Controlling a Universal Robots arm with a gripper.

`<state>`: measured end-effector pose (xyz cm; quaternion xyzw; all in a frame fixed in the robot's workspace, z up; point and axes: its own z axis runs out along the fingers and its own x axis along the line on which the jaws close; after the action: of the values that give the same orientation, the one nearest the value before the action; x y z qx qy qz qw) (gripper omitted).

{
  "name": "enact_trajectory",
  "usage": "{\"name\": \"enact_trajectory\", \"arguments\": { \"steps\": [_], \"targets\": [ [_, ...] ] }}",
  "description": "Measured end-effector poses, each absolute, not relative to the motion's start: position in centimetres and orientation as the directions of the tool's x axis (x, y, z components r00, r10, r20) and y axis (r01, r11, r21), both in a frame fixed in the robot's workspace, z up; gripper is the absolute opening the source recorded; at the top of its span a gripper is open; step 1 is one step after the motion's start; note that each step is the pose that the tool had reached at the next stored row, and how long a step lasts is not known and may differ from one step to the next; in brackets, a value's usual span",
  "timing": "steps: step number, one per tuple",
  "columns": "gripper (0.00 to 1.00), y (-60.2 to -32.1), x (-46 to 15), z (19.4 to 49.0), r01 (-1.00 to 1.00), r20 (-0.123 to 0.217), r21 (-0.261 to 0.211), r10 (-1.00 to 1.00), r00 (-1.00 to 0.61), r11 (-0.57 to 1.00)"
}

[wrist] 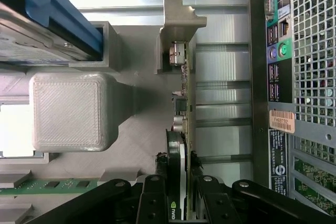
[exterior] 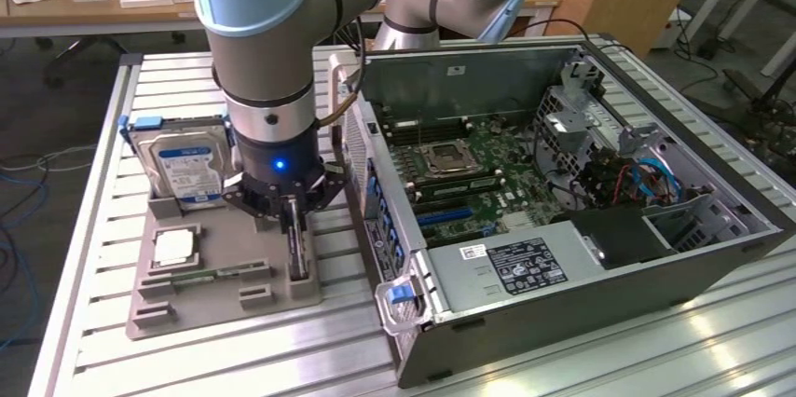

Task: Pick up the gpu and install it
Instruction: 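Pick up the gpu and move the gpu toward the slot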

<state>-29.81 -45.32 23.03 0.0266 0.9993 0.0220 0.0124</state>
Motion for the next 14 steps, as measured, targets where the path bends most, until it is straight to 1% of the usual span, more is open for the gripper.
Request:
{"name": "enact_trajectory", "arguments": {
  "steps": [5, 14],
  "targets": [
    [0.27, -45.3, -29.8, 23.3, 0.053, -0.024, 0.045, 0.054, -0.998, 0.998],
    [0.27, -45.3, -29.8, 25.2, 0.053, -0.024, 0.045, 0.054, -0.998, 0.998]
  ]
}}
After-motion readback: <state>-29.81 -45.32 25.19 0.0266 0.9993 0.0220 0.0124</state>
